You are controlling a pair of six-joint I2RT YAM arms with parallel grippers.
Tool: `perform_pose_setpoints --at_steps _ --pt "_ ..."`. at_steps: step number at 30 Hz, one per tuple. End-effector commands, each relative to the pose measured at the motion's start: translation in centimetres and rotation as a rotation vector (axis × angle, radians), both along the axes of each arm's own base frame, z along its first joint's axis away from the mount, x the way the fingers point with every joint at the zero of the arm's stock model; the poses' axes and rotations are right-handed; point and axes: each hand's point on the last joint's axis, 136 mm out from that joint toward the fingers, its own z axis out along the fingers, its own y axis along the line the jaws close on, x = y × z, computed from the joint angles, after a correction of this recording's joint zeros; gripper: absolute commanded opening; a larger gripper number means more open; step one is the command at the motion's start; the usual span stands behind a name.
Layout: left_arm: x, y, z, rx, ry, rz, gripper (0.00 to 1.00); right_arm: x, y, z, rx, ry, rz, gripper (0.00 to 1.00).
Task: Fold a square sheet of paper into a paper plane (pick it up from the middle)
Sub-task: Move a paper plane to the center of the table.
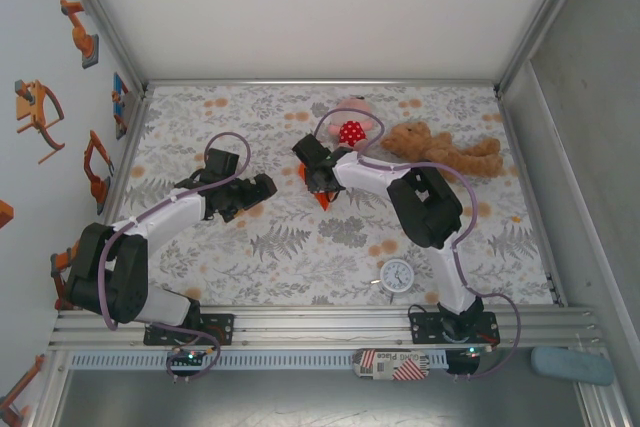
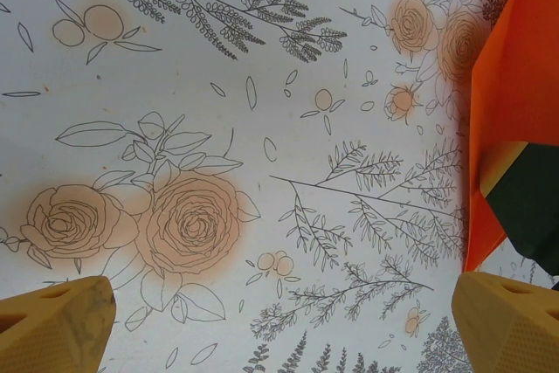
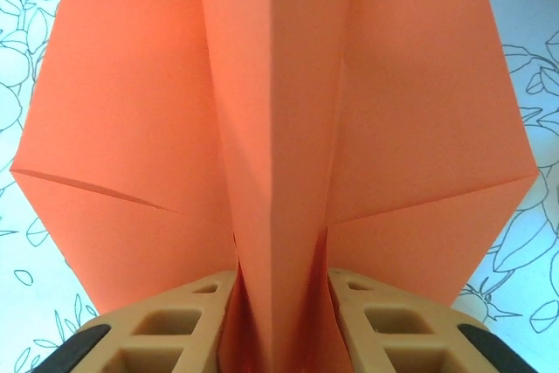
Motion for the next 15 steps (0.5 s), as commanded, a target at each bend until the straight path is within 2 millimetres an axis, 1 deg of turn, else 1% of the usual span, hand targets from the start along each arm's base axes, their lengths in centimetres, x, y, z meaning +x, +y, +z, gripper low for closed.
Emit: perform_pose_setpoints --at_steps 1,6,12,15 --pt "-0.1 0.4 0.3 0.022 0.0 -0.009 0.98 0.0 -0.7 2.2 0.001 0.007 -0.03 0.3" --pt "0.3 0.6 1.3 0.027 -0.03 0.004 0.98 0.1 -0.7 5.0 0.038 -0.033 -0.045 0.32" --pt "0.6 1.1 2.3 0.043 -0.066 0.026 0.97 0.0 -1.1 7.1 0.062 -0.063 -0.064 0.34" --pt "0.9 1.6 3.3 0.058 -0.099 0.042 0.97 -0.1 -1.6 8.9 0.078 -0.094 -0.072 0.35"
